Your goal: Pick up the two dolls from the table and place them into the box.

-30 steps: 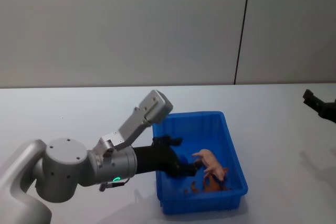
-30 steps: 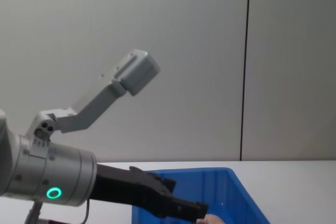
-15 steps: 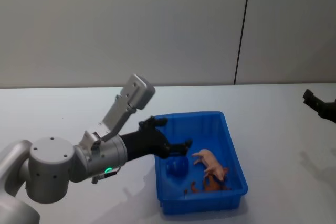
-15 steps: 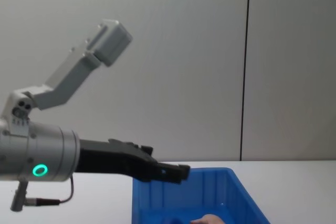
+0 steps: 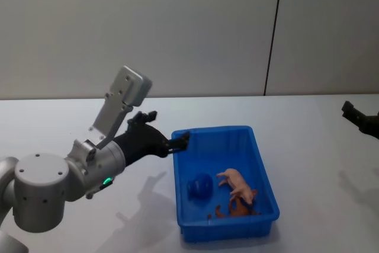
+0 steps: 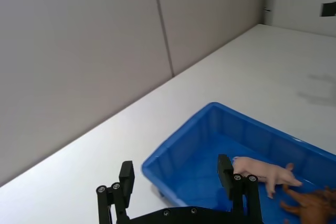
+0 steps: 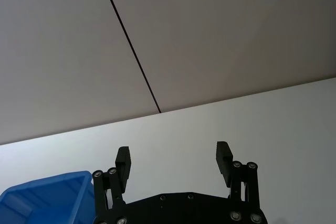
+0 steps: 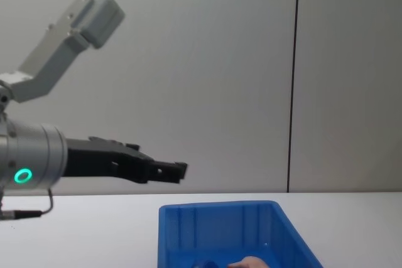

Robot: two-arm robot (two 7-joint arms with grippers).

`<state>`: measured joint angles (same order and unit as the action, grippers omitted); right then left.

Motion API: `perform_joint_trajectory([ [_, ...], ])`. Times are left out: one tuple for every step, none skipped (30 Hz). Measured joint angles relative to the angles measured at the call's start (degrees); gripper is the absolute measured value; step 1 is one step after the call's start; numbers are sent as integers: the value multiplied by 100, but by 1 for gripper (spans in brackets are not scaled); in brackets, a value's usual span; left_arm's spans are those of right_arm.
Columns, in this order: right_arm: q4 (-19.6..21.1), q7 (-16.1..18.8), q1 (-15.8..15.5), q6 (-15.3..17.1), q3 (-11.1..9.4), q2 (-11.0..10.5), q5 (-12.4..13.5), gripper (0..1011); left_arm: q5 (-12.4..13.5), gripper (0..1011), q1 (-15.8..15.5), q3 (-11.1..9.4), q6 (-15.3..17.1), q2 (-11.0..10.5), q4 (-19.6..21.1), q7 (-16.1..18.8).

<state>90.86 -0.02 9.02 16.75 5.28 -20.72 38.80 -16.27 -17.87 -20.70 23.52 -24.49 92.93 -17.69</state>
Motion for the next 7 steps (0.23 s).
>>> perform_joint_trajectory([
  [0,0,0,0,0,0,0,1001,-3,1001,17,13,15,-12,43,69],
  [0,0,0,0,0,0,0,1001,-5,1001,27,20,32,-17,64,138],
  [0,0,0,0,0,0,0,1001,-8,1001,56,43,72,-37,132,271],
  [0,0,0,0,0,0,0,1001,-9,1001,67,53,88,-45,161,360],
  [0,0,0,0,0,0,0,1001,-10,1001,77,63,104,-51,191,428],
  [0,0,0,0,0,0,0,1001,-10,1001,88,74,119,-59,222,497],
  [0,0,0,0,0,0,0,1001,-10,1001,112,98,150,-75,289,629],
])
